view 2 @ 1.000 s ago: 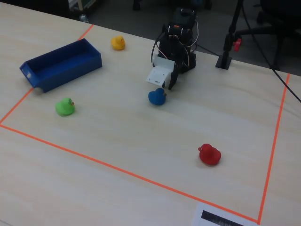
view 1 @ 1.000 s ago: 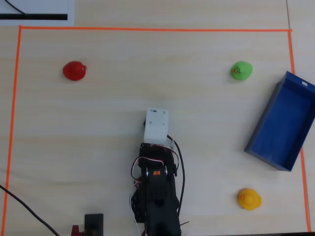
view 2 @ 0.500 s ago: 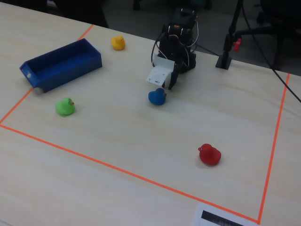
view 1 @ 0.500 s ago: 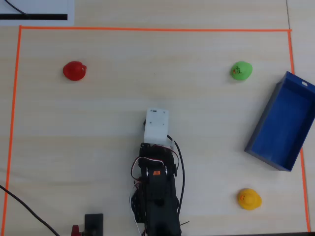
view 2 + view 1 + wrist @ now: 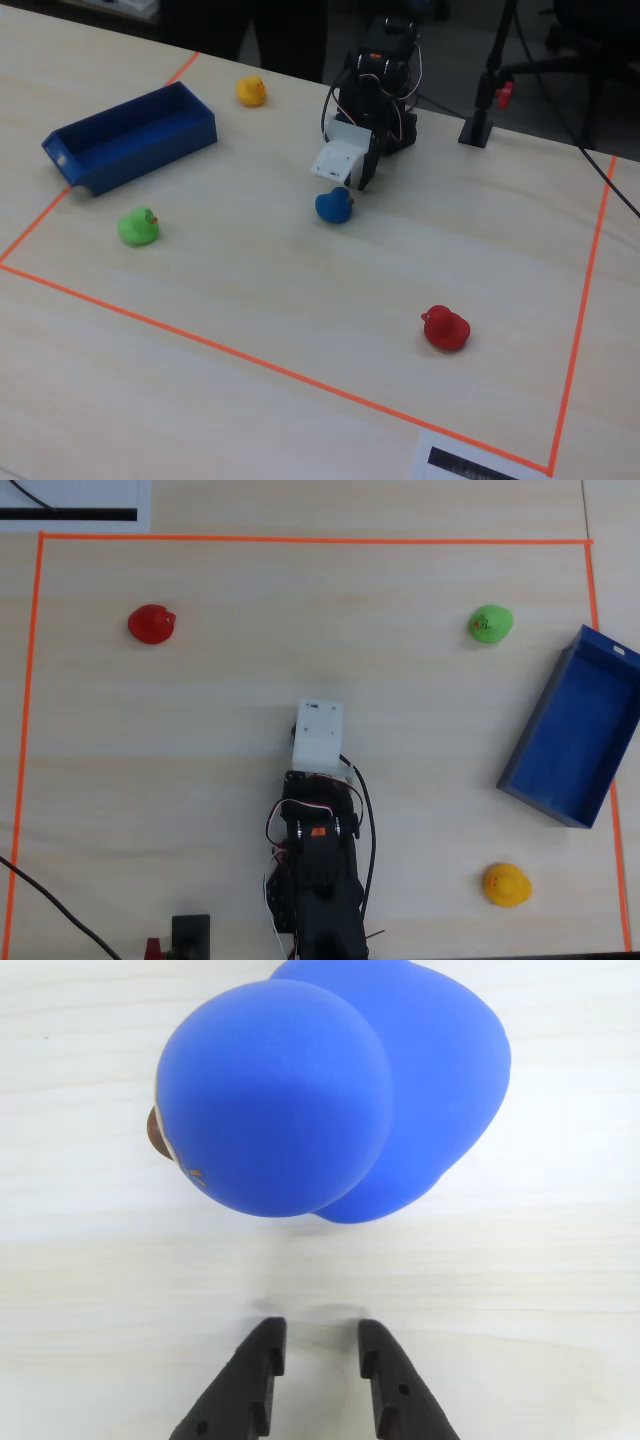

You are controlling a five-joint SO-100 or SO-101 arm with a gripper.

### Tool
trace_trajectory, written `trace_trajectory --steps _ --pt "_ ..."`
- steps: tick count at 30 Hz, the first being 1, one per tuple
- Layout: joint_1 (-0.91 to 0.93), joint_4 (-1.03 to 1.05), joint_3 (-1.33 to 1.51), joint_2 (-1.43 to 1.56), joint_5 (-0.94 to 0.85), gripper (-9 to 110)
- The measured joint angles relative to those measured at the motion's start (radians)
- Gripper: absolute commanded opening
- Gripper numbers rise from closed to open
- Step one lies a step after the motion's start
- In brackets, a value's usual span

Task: Grasp yellow duck and put it into box.

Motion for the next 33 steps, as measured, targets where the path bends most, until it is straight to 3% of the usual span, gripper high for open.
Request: trace_trajectory --steps 33 --pt "0.012 0.000 0.000 0.000 0.000 7"
